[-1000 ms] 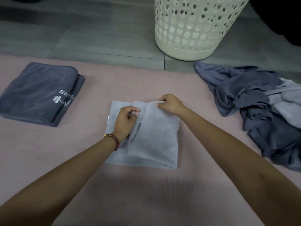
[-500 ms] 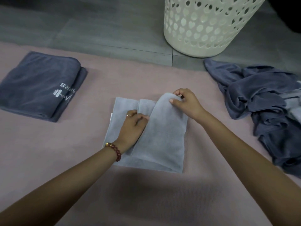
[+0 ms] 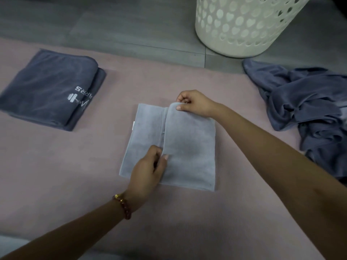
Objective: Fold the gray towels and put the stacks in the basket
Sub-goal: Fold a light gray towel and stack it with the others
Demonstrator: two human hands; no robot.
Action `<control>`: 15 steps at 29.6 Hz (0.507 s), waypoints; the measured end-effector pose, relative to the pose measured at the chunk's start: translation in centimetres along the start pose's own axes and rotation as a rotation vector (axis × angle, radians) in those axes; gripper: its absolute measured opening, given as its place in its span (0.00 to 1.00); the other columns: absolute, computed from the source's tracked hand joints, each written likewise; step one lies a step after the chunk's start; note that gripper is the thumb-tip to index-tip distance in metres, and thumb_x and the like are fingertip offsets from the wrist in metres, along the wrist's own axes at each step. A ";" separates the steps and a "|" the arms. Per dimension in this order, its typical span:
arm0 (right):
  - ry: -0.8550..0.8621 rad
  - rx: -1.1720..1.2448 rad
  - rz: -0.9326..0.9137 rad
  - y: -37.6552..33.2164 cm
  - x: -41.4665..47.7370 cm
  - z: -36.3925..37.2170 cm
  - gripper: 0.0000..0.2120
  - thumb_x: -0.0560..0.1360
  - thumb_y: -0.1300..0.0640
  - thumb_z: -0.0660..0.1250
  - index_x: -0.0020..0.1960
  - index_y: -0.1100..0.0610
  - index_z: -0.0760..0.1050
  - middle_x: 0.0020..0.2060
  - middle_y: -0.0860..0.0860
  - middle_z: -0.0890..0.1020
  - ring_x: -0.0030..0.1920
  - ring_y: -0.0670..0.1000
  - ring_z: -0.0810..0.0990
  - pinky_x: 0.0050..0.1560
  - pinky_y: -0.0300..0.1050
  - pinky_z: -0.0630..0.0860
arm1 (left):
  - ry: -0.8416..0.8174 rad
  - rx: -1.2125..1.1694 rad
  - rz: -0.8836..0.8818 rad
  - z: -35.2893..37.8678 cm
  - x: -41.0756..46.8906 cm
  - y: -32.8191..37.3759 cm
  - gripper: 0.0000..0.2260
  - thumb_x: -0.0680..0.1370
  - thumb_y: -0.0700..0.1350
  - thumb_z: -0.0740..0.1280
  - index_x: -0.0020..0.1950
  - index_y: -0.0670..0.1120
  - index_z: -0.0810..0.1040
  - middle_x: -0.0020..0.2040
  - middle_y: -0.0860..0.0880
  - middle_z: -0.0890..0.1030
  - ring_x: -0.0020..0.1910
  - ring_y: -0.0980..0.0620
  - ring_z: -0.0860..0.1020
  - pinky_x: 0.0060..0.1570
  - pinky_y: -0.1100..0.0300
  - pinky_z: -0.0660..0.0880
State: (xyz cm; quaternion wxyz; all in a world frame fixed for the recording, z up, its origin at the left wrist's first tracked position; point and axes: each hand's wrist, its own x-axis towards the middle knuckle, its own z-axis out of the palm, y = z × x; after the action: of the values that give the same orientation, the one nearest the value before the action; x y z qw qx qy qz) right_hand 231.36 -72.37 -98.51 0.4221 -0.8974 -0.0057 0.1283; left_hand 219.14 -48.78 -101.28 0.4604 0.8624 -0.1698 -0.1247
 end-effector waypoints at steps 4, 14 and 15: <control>0.005 -0.025 -0.029 0.3 0.7 1.4 0.04 0.74 0.62 0.68 0.48 0.58 0.76 0.40 0.47 0.76 0.38 0.42 0.72 0.42 0.30 0.69 | 0.004 -0.008 -0.075 0.0 -0.7 -0.9 0.06 0.78 0.49 0.63 0.48 0.57 0.66 0.30 0.56 0.74 0.29 0.57 0.72 0.29 0.66 0.66; -0.014 -0.231 0.073 0.9 0.0 2.5 0.20 0.71 0.50 0.72 0.58 0.55 0.70 0.51 0.49 0.76 0.52 0.51 0.75 0.55 0.48 0.72 | -0.069 0.182 -0.266 0.1 -0.2 -0.6 0.26 0.68 0.57 0.74 0.60 0.51 0.67 0.50 0.56 0.72 0.43 0.57 0.73 0.40 0.63 0.69; -0.043 -0.276 0.078 0.8 -0.1 2.3 0.21 0.71 0.48 0.71 0.58 0.55 0.71 0.53 0.50 0.77 0.53 0.52 0.75 0.56 0.49 0.72 | -0.084 0.191 -0.276 0.1 0.4 -0.6 0.22 0.67 0.56 0.74 0.54 0.51 0.69 0.45 0.55 0.74 0.39 0.57 0.73 0.36 0.62 0.68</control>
State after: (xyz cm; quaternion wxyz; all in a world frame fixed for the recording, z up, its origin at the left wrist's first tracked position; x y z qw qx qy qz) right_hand 230.66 -71.14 -100.57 0.2894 -0.9434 0.0024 0.1619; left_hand 219.51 -48.73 -101.88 0.3472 0.9113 -0.0800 -0.2060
